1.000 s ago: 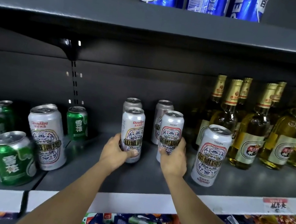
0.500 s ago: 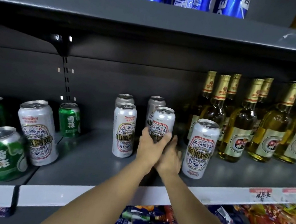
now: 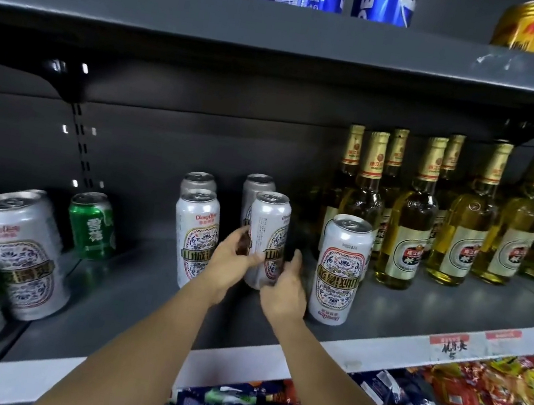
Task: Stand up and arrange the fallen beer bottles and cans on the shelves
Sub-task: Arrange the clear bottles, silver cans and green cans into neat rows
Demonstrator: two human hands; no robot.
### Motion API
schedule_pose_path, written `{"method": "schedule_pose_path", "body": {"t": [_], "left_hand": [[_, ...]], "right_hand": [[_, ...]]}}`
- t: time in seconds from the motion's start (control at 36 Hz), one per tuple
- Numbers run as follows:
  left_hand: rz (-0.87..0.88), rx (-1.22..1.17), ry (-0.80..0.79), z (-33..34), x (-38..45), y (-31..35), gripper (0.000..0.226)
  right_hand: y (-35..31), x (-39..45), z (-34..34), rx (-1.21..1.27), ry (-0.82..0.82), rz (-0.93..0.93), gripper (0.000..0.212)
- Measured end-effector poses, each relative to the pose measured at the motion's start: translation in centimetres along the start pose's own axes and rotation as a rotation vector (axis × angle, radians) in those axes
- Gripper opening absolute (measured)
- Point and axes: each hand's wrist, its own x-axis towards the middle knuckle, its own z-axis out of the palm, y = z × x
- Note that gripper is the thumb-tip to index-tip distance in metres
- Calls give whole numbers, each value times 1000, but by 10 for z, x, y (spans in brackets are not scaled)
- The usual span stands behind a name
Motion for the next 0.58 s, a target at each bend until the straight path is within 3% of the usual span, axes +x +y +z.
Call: {"method": "schedule_pose_path", "body": {"t": [0.08, 0.19, 0.28, 0.42, 0.58], "left_hand": [[-31, -37, 86, 6, -4, -4, 39], [15, 108, 233, 23, -6, -14, 72], [43, 155, 301, 26, -3, -17, 61], [50, 7, 218, 22, -4, -23, 54], [78, -1, 188, 20, -7, -23, 52]], "right_hand": [[-2, 2, 3, -67, -29, -14, 84], [-6, 3, 9, -96, -10, -39, 70], [-6, 3, 10, -83, 27, -43, 57], [-5, 3, 7, -101, 78, -67, 56], [-5, 1, 8, -140, 80, -79, 57]]}}
